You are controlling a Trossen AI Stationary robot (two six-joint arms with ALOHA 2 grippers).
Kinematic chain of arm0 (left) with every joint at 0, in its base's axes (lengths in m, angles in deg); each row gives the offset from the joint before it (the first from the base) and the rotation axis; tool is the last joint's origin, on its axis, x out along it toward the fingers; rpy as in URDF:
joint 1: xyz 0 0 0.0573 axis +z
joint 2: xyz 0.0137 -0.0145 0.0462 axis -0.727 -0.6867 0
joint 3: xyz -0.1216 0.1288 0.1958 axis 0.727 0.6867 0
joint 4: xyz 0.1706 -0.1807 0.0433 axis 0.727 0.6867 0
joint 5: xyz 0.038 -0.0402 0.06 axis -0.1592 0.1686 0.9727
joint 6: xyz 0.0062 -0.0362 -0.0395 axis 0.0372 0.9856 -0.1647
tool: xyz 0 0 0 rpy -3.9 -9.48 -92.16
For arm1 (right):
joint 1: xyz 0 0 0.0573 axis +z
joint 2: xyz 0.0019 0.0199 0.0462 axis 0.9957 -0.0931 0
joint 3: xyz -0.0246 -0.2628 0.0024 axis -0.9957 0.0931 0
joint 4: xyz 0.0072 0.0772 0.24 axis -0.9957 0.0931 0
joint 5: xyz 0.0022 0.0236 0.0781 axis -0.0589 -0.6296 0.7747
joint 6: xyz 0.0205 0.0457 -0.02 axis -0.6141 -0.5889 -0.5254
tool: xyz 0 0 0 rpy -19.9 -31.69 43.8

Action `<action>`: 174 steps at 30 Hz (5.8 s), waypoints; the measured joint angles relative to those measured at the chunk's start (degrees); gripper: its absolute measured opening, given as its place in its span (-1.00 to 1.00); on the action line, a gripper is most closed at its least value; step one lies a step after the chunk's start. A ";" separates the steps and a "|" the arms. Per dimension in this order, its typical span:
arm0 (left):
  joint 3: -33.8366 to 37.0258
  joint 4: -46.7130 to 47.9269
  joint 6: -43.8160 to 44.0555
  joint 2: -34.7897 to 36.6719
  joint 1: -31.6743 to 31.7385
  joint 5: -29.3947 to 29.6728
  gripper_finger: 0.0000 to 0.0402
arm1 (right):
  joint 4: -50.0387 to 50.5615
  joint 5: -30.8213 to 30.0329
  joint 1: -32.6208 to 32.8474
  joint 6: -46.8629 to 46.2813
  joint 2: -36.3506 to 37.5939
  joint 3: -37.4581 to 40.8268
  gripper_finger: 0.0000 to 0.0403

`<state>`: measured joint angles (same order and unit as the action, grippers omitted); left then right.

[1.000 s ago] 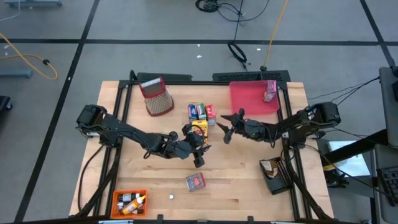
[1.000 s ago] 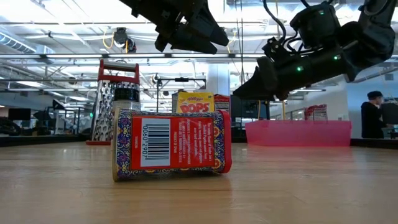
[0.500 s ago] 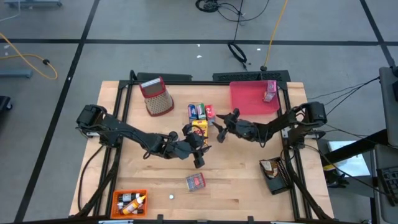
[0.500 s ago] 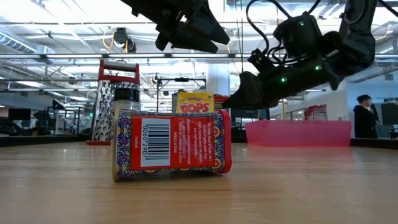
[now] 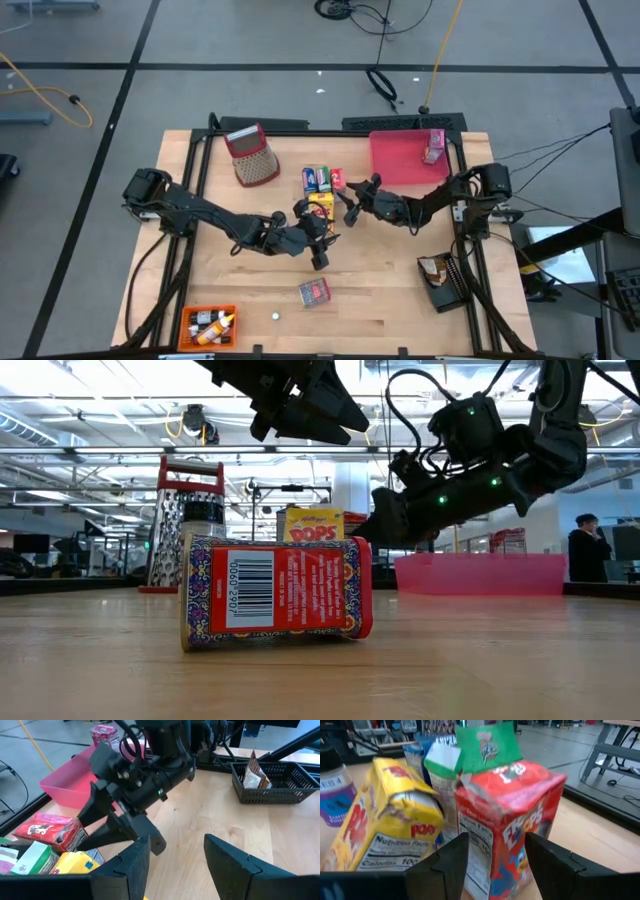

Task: Pick & Place Kitchen Items
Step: Put the red cereal box into the pink bin, then put the yellow cereal box into the pink bin

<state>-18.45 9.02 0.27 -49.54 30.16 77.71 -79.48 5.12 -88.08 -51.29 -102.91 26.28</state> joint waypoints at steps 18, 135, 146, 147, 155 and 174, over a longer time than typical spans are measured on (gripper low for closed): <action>0.00 0.85 0.07 0.00 0.00 -0.07 -0.07 | -0.25 -0.11 -0.04 0.40 0.02 0.08 -0.99; 0.00 2.67 1.16 0.00 0.70 -0.02 -0.07 | 67.22 -28.45 -21.00 -0.86 73.47 21.30 -0.17; 0.00 2.70 1.44 0.00 0.70 -0.02 -0.07 | 67.22 -28.36 -20.87 0.68 77.12 21.30 0.04; 0.00 2.70 1.44 0.00 0.70 -0.02 -0.07 | 67.22 -28.36 -20.87 1.06 77.64 21.28 0.03; 0.00 2.73 1.44 0.00 0.70 -0.02 -0.07 | 67.46 -28.25 -20.85 4.66 80.63 21.05 -0.11; 0.00 2.66 1.01 0.00 0.74 -0.02 -0.07 | 64.88 -3.25 -11.53 2.21 80.70 12.67 -0.29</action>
<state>-18.45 11.69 1.27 -49.54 30.91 77.69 -14.60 1.88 -99.61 -49.08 -22.21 38.94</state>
